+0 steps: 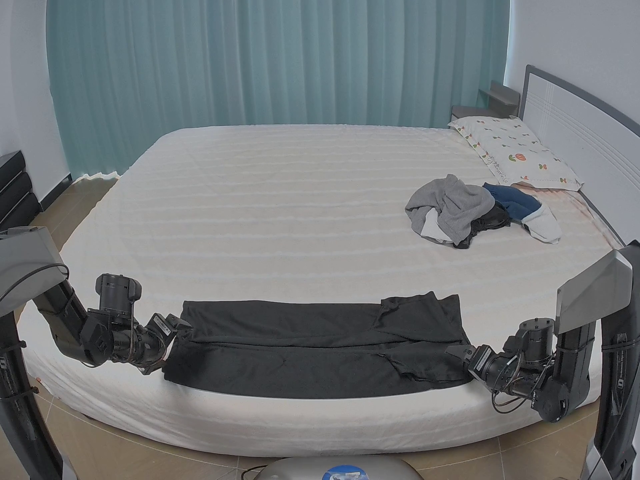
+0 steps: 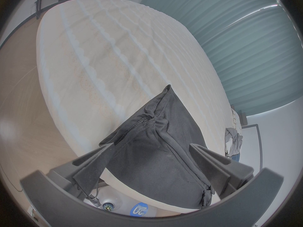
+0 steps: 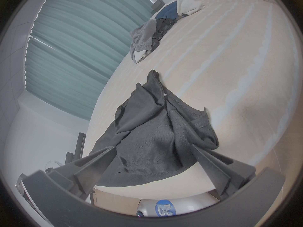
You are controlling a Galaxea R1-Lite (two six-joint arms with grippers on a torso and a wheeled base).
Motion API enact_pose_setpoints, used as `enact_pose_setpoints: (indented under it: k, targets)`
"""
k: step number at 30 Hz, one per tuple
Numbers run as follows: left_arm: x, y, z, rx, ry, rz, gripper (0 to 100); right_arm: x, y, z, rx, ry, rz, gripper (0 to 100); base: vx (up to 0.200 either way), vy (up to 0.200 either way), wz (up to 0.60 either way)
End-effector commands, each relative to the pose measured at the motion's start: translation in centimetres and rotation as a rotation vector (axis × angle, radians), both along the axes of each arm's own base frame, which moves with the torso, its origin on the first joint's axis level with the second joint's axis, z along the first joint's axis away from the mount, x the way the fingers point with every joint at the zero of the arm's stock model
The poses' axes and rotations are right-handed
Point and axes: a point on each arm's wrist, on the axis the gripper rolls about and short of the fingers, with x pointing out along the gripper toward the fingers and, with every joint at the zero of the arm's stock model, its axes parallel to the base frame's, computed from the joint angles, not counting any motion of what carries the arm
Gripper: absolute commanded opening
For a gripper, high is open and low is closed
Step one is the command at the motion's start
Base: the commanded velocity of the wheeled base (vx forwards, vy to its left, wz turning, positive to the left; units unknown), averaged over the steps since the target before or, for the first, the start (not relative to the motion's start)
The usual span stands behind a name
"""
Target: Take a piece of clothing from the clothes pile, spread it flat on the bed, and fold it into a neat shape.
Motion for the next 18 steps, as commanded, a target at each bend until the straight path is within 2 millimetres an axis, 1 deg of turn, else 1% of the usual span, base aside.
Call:
enact_pose_setpoints:
  k: [1, 3, 6, 7, 8, 9, 10, 11, 17, 18]
  targets:
    - [0.0, 0.0, -0.1, 0.0, 0.003, 0.0, 100, -0.2, 0.0, -0.1, -0.01, 0.004, -0.007, 100, 0.0, 0.0, 0.0]
    - [0.0, 0.0, -0.1, 0.0, 0.003, 0.0, 100, -0.4, -0.2, 0.8, -0.014, -0.019, -0.027, 100, 0.0, 0.0, 0.0]
    - [0.0, 0.0, -0.1, 0.0, 0.003, 0.0, 100, -1.0, -0.3, 3.3, 0.015, -0.079, -0.028, 100, 0.0, 0.0, 0.0]
    - [0.0, 0.0, -0.1, -0.002, 0.003, -0.001, 100, -1.2, -0.1, 3.7, 0.023, -0.089, -0.022, 100, 0.0, 0.0, 0.0]
    - [0.0, 0.0, -0.1, -0.002, 0.003, -0.001, 100, -1.2, -0.1, 3.8, 0.025, -0.09, -0.021, 100, 0.0, 0.0, 0.0]
    - [0.1, 0.0, -0.2, -0.001, 0.004, -0.002, 100, -1.1, 0.5, 4.0, 0.039, -0.099, -0.011, 100, 0.0, 0.0, 0.0]
    - [0.1, 0.0, -0.2, -0.001, 0.004, -0.002, 100, -1.1, 0.5, 4.0, 0.039, -0.099, -0.011, 100, 0.0, 0.0, 0.0]
    - [0.1, 0.0, -0.2, -0.001, 0.006, -0.002, 100, -1.1, 1.1, 3.9, 0.051, -0.097, 0.0, 100, 0.0, 0.0, 0.0]
    - [0.1, 0.0, -0.2, -0.001, 0.006, -0.002, 100, -0.4, 1.3, 3.0, 0.057, -0.083, -0.009, 100, 0.0, 0.0, 0.0]
    - [0.1, 0.0, -0.2, -0.001, 0.006, -0.002, 100, -0.2, 1.1, 2.6, 0.055, -0.07, -0.016, 100, 0.0, 0.0, 0.0]
